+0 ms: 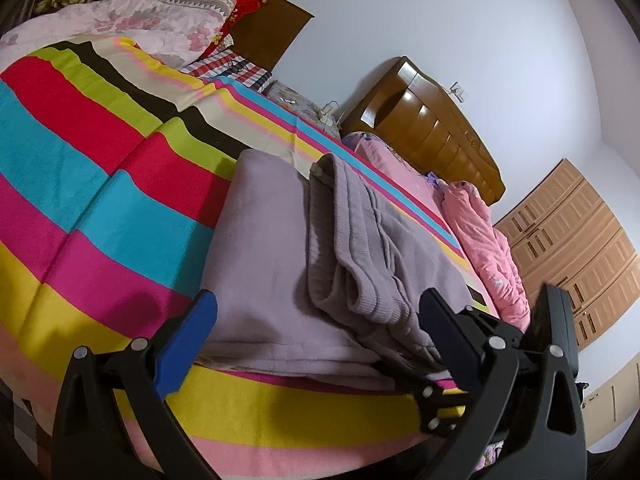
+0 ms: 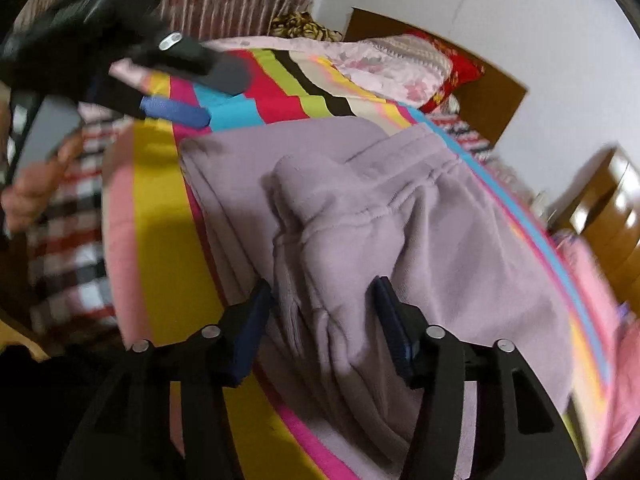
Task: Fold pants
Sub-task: 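Fold the held lilac leg over the stack with the right tool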
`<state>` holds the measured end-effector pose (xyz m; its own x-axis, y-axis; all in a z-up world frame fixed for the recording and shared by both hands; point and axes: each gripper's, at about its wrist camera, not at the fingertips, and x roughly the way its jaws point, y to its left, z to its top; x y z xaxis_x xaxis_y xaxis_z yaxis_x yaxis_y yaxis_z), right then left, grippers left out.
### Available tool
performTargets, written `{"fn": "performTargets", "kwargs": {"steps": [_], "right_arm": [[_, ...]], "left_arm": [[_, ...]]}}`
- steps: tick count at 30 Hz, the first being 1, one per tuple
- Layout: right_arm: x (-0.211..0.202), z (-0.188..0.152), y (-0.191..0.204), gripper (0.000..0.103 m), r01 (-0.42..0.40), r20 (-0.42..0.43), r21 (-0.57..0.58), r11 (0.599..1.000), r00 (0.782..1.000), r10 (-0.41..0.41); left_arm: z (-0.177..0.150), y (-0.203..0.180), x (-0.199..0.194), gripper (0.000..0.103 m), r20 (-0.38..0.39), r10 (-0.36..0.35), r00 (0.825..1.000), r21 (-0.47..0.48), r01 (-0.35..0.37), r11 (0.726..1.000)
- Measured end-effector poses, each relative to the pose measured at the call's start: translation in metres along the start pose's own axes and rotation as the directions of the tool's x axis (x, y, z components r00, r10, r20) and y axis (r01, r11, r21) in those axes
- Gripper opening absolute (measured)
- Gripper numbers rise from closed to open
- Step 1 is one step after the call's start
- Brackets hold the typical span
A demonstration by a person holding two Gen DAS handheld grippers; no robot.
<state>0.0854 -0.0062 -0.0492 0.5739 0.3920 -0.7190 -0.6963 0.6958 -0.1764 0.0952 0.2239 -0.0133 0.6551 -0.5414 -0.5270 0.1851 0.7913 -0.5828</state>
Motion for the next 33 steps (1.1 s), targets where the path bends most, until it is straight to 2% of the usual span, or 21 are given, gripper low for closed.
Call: {"fn": "performTargets", "kwargs": {"steps": [2,6,10,12,15,16,20,23,24,26,28,30,31,33], "right_arm": [[-0.002,0.0,-0.01,0.042,-0.039,0.008,0.004,0.999,0.999,0.039],[-0.003,-0.001,-0.01,0.036,-0.051,0.029,-0.031,0.998,0.998,0.052],[-0.01,-0.003,-0.034,0.033,-0.172,0.089,0.11,0.979,0.983,0.163],[-0.009,-0.004,-0.035,0.032,-0.16,0.086,0.096,0.982,0.985,0.152],[-0.005,-0.002,-0.013,0.032,-0.064,0.063,-0.012,0.998,0.996,0.065],[-0.007,-0.002,-0.009,0.029,-0.055,0.072,-0.02,0.998,0.996,0.056],[-0.025,-0.002,-0.03,0.021,-0.131,0.178,0.101,0.986,0.978,0.111],[-0.035,-0.002,-0.036,0.02,-0.142,0.226,0.12,0.983,0.968,0.112],[-0.037,0.0,-0.035,0.02,-0.141,0.232,0.118,0.983,0.966,0.11],[-0.038,0.001,-0.033,0.02,-0.125,0.232,0.103,0.987,0.968,0.098],[-0.037,0.001,-0.025,0.02,-0.088,0.221,0.068,0.994,0.973,0.071],[-0.034,-0.001,-0.017,0.023,-0.064,0.191,0.042,0.997,0.98,0.055],[-0.032,-0.002,-0.013,0.028,-0.054,0.169,0.031,0.998,0.984,0.048],[-0.041,-0.007,-0.01,0.051,-0.032,0.171,0.029,0.999,0.985,0.026]], "left_arm": [[0.001,0.0,0.0,0.101,-0.007,-0.031,0.999,-0.012,0.031,0.999],[0.003,-0.004,0.007,0.101,-0.037,-0.137,0.99,-0.059,0.135,0.989],[0.007,-0.013,0.021,0.101,-0.084,-0.183,0.98,-0.067,0.178,0.982],[0.007,-0.016,0.029,0.101,-0.105,-0.192,0.976,-0.065,0.186,0.98],[0.006,-0.017,0.045,0.101,-0.144,-0.206,0.968,-0.112,0.191,0.975],[0.005,-0.02,0.047,0.101,-0.148,-0.203,0.968,-0.107,0.189,0.976],[0.006,-0.031,0.053,0.101,-0.176,-0.224,0.959,-0.102,0.208,0.973],[0.018,-0.035,0.066,0.101,-0.19,-0.247,0.95,-0.138,0.223,0.965],[0.022,-0.036,0.071,0.101,-0.196,-0.261,0.945,-0.152,0.234,0.96],[0.033,-0.04,0.089,0.101,-0.22,-0.349,0.911,-0.203,0.307,0.93],[0.041,-0.042,0.108,0.101,-0.255,-0.355,0.899,-0.23,0.3,0.926],[0.044,-0.037,0.138,0.101,-0.326,-0.3,0.897,-0.247,0.226,0.942],[0.044,-0.035,0.145,0.098,-0.339,-0.285,0.897,-0.244,0.209,0.947],[0.045,-0.041,0.147,0.095,-0.356,-0.259,0.898,-0.183,0.204,0.962]]}}
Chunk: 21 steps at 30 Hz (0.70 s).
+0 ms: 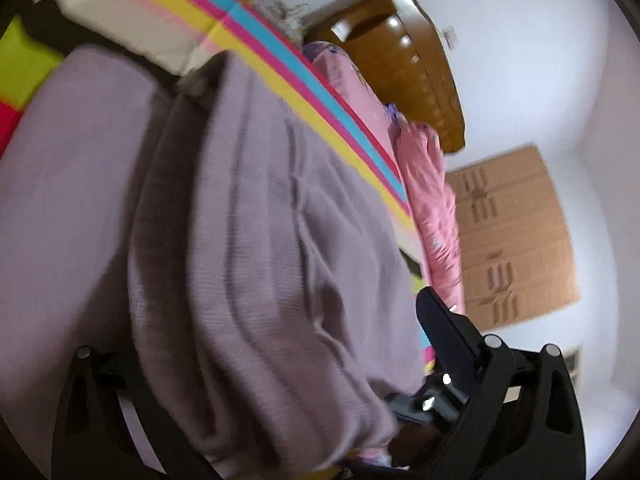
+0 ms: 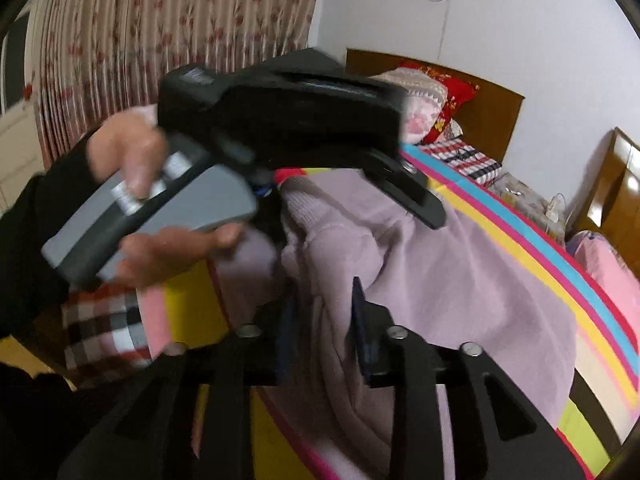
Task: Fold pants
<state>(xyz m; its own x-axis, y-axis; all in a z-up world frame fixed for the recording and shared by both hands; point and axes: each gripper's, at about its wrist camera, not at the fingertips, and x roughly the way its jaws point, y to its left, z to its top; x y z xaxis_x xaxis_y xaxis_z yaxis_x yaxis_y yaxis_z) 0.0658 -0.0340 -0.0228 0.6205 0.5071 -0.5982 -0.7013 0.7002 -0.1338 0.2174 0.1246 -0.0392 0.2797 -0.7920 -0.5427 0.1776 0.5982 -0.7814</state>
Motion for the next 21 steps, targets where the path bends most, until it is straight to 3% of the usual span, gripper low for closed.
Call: {"fn": "performTargets", "kwargs": {"steps": [1,2,3,6,9,13,16,21], "right_arm": [[-0.014,-0.004,-0.002,0.076,0.037,0.033,0.02,0.999,0.999,-0.038],[-0.028,-0.008,-0.006,0.089,0.073,0.072,0.051,0.996,0.994,-0.077],[-0.052,-0.017,-0.015,0.089,0.109,0.13,0.119,0.987,0.984,-0.125],[-0.094,-0.048,-0.042,0.091,0.147,0.18,0.303,0.942,0.961,-0.208],[-0.117,-0.092,-0.057,0.092,0.206,0.11,0.412,0.888,0.956,-0.273],[-0.112,-0.14,-0.061,0.092,0.302,-0.049,0.497,0.813,0.946,-0.321],[-0.098,-0.141,-0.067,0.092,0.343,-0.076,0.515,0.786,0.931,-0.357],[-0.075,-0.125,-0.065,0.092,0.389,-0.087,0.483,0.784,0.913,-0.399]], "left_arm": [[-0.001,0.0,0.0,0.09,-0.001,0.022,1.0,0.014,-0.022,1.0],[-0.003,0.002,-0.001,0.089,0.008,0.025,1.0,0.019,-0.025,0.999],[-0.005,0.003,-0.002,0.085,0.014,0.021,1.0,0.023,-0.021,1.0],[-0.008,0.009,-0.005,0.082,0.037,-0.002,0.999,0.033,0.001,0.999],[-0.007,0.005,-0.003,0.088,0.047,0.003,0.999,0.049,-0.005,0.999],[-0.007,-0.005,0.0,0.099,0.052,0.007,0.999,0.064,-0.011,0.998],[-0.009,-0.006,-0.001,0.101,0.057,0.019,0.998,0.06,-0.023,0.998],[-0.007,-0.006,0.0,0.1,0.051,0.022,0.998,0.044,-0.025,0.999]]}}
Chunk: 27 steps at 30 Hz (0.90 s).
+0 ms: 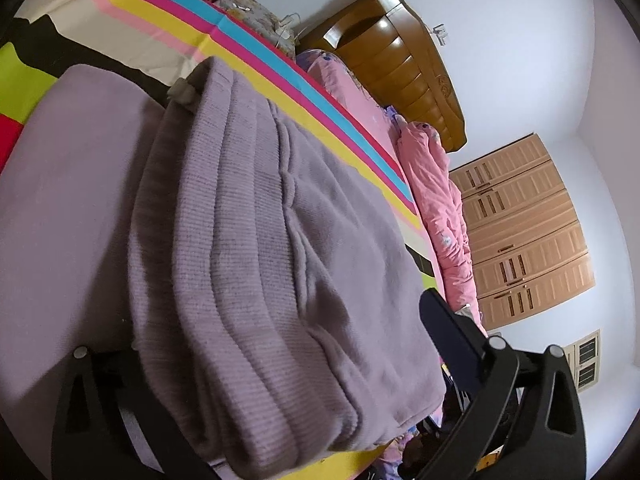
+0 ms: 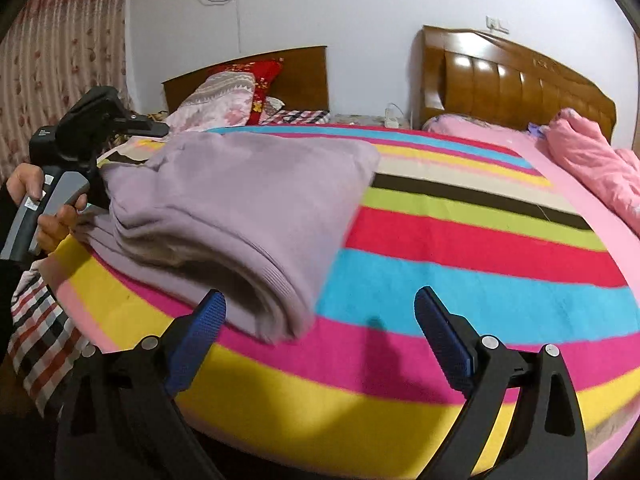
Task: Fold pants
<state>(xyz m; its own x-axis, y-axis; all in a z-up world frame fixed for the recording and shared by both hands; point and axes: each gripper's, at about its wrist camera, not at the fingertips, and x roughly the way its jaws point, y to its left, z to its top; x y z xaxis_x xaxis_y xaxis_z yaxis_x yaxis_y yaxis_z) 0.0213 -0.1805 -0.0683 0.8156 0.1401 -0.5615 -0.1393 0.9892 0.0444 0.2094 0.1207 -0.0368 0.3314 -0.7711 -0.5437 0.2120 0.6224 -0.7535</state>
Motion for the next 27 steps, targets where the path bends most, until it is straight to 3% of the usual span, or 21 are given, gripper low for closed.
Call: {"fn": "performTargets", "kwargs": {"steps": [2,3,4,6,8,11,13,16,17,18,19,22,27], "right_arm": [[0.013,0.0,0.008,0.092,0.052,-0.027,-0.05,0.997,0.998,-0.053],[0.02,-0.002,0.014,0.092,0.11,-0.037,-0.096,0.989,0.993,-0.114],[0.022,-0.005,0.014,0.092,0.135,-0.03,-0.107,0.985,0.99,-0.139],[0.022,-0.006,0.011,0.092,0.164,-0.031,-0.1,0.981,0.985,-0.168],[0.024,-0.003,0.003,0.092,0.23,-0.036,-0.104,0.968,0.971,-0.234],[0.025,-0.003,-0.002,0.092,0.179,-0.051,-0.086,0.98,0.982,-0.184],[0.027,-0.004,0.005,0.092,0.185,-0.05,-0.114,0.976,0.98,-0.192],[0.032,-0.007,0.001,0.092,0.146,-0.061,-0.07,0.987,0.987,-0.151],[0.031,-0.007,-0.001,0.092,0.14,-0.065,-0.067,0.988,0.987,-0.144],[0.031,-0.006,-0.001,0.092,0.14,-0.066,-0.073,0.987,0.987,-0.144],[0.032,-0.005,-0.001,0.092,0.143,-0.067,-0.083,0.986,0.987,-0.148],[0.032,-0.004,0.0,0.092,0.146,-0.071,-0.077,0.986,0.986,-0.151],[0.03,-0.003,0.003,0.092,0.152,-0.073,-0.071,0.986,0.985,-0.157]], "left_arm": [[0.0,-0.005,-0.002,0.068,0.003,0.082,0.997,0.008,-0.082,0.997],[0.002,-0.012,-0.003,0.029,0.009,0.141,0.99,0.063,-0.141,0.988],[0.005,-0.025,-0.01,0.025,0.03,0.165,0.986,0.137,-0.167,0.976],[0.011,-0.048,-0.029,0.023,0.055,0.122,0.991,0.205,-0.13,0.97],[0.017,-0.077,-0.064,0.023,0.121,0.1,0.988,0.295,-0.132,0.946],[0.014,-0.075,-0.107,0.023,0.176,0.05,0.983,0.308,-0.104,0.946],[0.006,-0.042,-0.111,0.024,0.184,0.071,0.98,0.257,-0.118,0.959],[-0.016,0.052,-0.086,0.024,0.126,0.145,0.981,0.033,-0.15,0.988],[-0.03,0.077,-0.085,0.025,0.158,0.063,0.985,-0.014,-0.062,0.998],[-0.038,0.087,-0.092,0.025,0.213,-0.028,0.977,-0.027,0.035,0.999],[-0.04,0.09,-0.095,0.025,0.233,-0.047,0.971,-0.031,0.056,0.998],[-0.034,0.078,-0.094,0.025,0.218,0.016,0.976,0.006,-0.018,1.0],[-0.031,0.068,-0.099,0.025,0.201,0.074,0.977,0.022,-0.08,0.997]]}}
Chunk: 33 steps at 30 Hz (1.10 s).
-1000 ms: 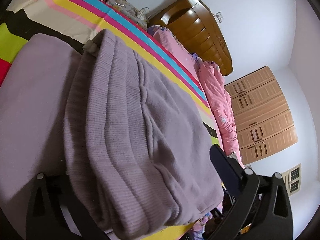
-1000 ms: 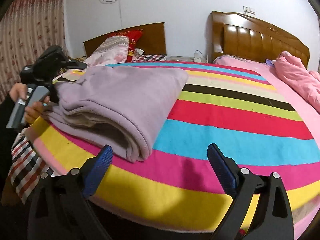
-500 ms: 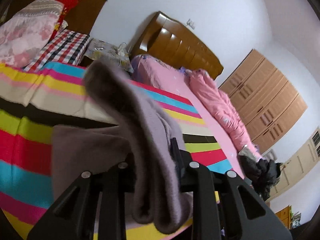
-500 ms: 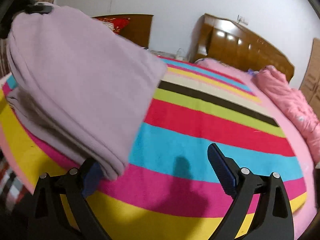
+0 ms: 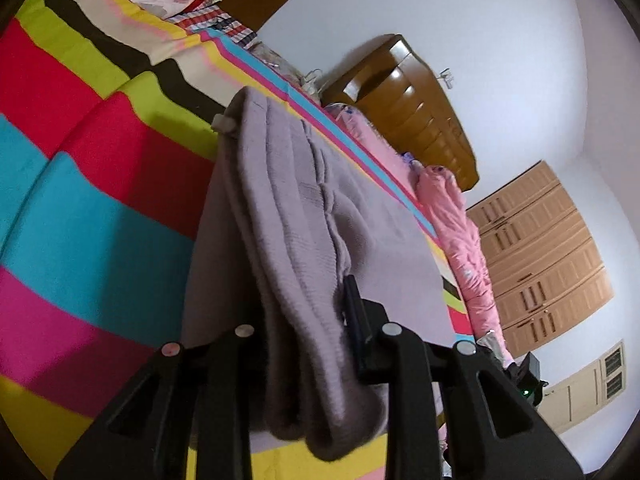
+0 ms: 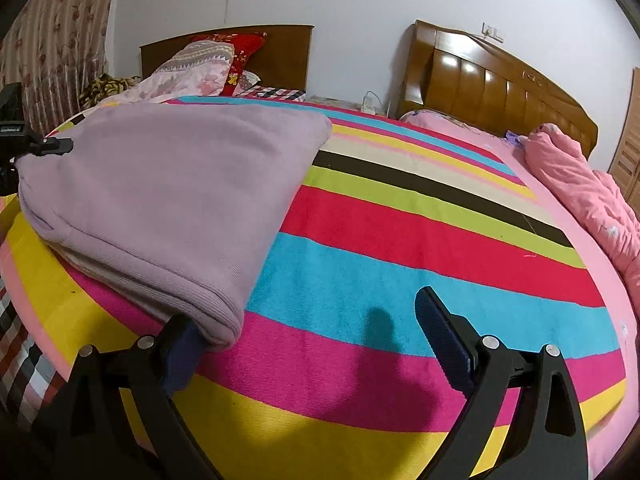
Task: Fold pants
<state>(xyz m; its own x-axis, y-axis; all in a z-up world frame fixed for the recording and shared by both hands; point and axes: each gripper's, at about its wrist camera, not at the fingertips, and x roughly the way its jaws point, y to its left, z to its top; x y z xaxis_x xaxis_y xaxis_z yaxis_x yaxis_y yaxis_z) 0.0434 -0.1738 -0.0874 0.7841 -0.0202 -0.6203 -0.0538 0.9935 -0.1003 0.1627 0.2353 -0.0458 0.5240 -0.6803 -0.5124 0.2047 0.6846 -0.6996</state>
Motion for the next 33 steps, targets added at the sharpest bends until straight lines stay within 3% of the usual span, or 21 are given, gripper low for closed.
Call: {"fn": "performTargets", "kwargs": {"steps": [5,6,7,8,9,11,12,14,16,19,21,23,24,27,30,33], "right_arm": [[-0.001,0.0,-0.002,0.095,-0.034,-0.006,0.009,0.999,0.999,0.034],[-0.003,0.001,-0.002,0.095,-0.048,-0.019,-0.007,0.999,0.999,0.048],[-0.008,0.002,-0.004,0.095,-0.074,-0.024,-0.028,0.997,0.997,0.073],[-0.014,0.001,-0.006,0.095,-0.115,-0.025,-0.048,0.992,0.993,0.114],[-0.019,0.001,-0.008,0.095,-0.149,-0.024,-0.055,0.987,0.989,0.148],[-0.036,0.0,-0.017,0.094,-0.255,0.018,-0.03,0.966,0.967,0.256],[-0.044,0.002,-0.023,0.094,-0.322,0.051,0.005,0.947,0.946,0.321],[-0.051,0.008,-0.025,0.094,-0.428,0.099,0.046,0.902,0.901,0.423],[-0.054,0.021,-0.018,0.094,-0.507,0.141,0.044,0.861,0.856,0.498],[-0.051,0.035,0.01,0.094,-0.521,0.126,-0.044,0.852,0.843,0.522],[-0.047,0.037,0.029,0.094,-0.523,0.089,-0.109,0.845,0.842,0.532],[-0.032,0.029,0.046,0.094,-0.537,-0.033,-0.133,0.833,0.842,0.538],[-0.026,0.02,0.051,0.094,-0.544,-0.074,-0.132,0.829,0.839,0.539],[-0.026,0.008,0.051,0.095,-0.546,-0.052,-0.144,0.825,0.837,0.545],[-0.022,0.015,0.042,0.095,-0.593,-0.06,-0.074,0.802,0.806,0.59],[-0.027,0.01,0.045,0.095,-0.586,-0.057,-0.112,0.802,0.81,0.584]], "left_arm": [[-0.006,0.009,-0.006,0.033,0.027,-0.035,0.999,-0.043,0.036,0.998],[-0.006,0.005,-0.01,0.045,0.037,-0.016,0.999,-0.035,0.017,0.999],[-0.007,-0.003,-0.013,0.068,0.055,0.014,0.998,-0.026,-0.013,1.0],[-0.008,-0.01,-0.02,0.081,0.087,0.071,0.994,-0.014,-0.07,0.997],[-0.008,-0.025,-0.036,0.097,0.152,0.184,0.971,0.013,-0.188,0.982],[-0.01,-0.053,-0.057,0.099,0.258,0.279,0.925,0.098,-0.313,0.945],[-0.013,-0.074,-0.065,0.1,0.295,0.293,0.91,0.166,-0.351,0.922],[-0.017,-0.102,-0.063,0.101,0.302,0.275,0.913,0.253,-0.355,0.9],[-0.027,-0.127,-0.046,0.101,0.267,0.25,0.931,0.352,-0.335,0.874],[-0.035,-0.14,-0.008,0.101,0.193,0.304,0.933,0.432,-0.359,0.827],[-0.036,-0.126,0.014,0.101,0.114,0.338,0.934,0.406,-0.355,0.842],[-0.041,-0.109,0.021,0.1,0.068,0.372,0.926,0.391,-0.368,0.844],[-0.045,-0.104,0.02,0.1,0.071,0.369,0.927,0.41,-0.364,0.836],[-0.052,-0.096,0.016,0.1,0.072,0.346,0.936,0.432,-0.342,0.835],[-0.058,-0.095,0.021,0.1,0.081,0.38,0.921,0.461,-0.373,0.805],[-0.062,-0.097,0.026,0.101,0.1,0.409,0.907,0.479,-0.404,0.779]]}}
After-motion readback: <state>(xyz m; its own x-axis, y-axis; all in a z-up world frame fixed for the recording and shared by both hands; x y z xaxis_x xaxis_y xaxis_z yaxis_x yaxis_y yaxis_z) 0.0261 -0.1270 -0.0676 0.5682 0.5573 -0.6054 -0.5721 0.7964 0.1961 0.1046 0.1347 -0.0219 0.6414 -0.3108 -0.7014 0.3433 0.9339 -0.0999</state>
